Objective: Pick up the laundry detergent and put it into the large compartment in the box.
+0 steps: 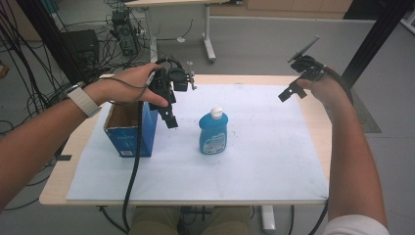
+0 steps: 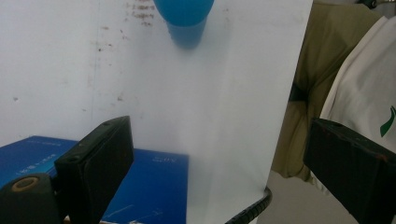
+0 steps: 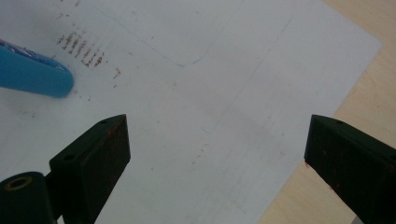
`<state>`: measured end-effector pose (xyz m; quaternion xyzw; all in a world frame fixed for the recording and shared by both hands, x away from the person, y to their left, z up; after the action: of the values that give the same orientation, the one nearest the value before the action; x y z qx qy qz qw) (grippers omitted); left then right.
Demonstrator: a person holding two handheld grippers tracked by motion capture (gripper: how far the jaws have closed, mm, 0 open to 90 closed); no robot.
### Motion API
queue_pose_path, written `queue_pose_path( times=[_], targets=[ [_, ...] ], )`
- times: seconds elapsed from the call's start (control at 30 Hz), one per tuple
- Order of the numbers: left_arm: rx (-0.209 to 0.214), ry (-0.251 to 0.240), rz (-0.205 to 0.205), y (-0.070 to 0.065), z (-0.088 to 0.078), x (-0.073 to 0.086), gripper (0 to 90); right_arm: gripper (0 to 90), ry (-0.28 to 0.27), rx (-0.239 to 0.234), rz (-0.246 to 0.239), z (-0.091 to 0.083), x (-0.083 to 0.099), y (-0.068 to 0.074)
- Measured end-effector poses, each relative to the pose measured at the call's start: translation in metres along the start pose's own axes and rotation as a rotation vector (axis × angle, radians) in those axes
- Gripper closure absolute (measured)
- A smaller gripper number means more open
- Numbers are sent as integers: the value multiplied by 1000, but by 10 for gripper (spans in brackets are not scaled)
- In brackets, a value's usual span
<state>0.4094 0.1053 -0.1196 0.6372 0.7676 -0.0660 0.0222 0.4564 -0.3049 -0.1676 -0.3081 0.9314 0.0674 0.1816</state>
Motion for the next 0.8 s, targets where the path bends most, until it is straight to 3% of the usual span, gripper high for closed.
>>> queue_pose_path(
  times=[0.37, 0.8],
  targets=[
    [-6, -19, -61, -3, -5, -8, 79, 68, -4, 8, -2, 0, 1, 2],
    [-6, -11, -71, -4, -5, -28, 80, 68, -4, 9, -2, 0, 0, 2]
  ],
)
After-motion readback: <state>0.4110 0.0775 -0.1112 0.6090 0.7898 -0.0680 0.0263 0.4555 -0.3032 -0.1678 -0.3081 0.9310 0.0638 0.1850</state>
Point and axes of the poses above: each handheld gripper's, and its own axes: z roughly forward along the jaws, x roughly out of its underside, y roughly to its left, the point moved 6 cm from there along z, roughly forward along the jaws
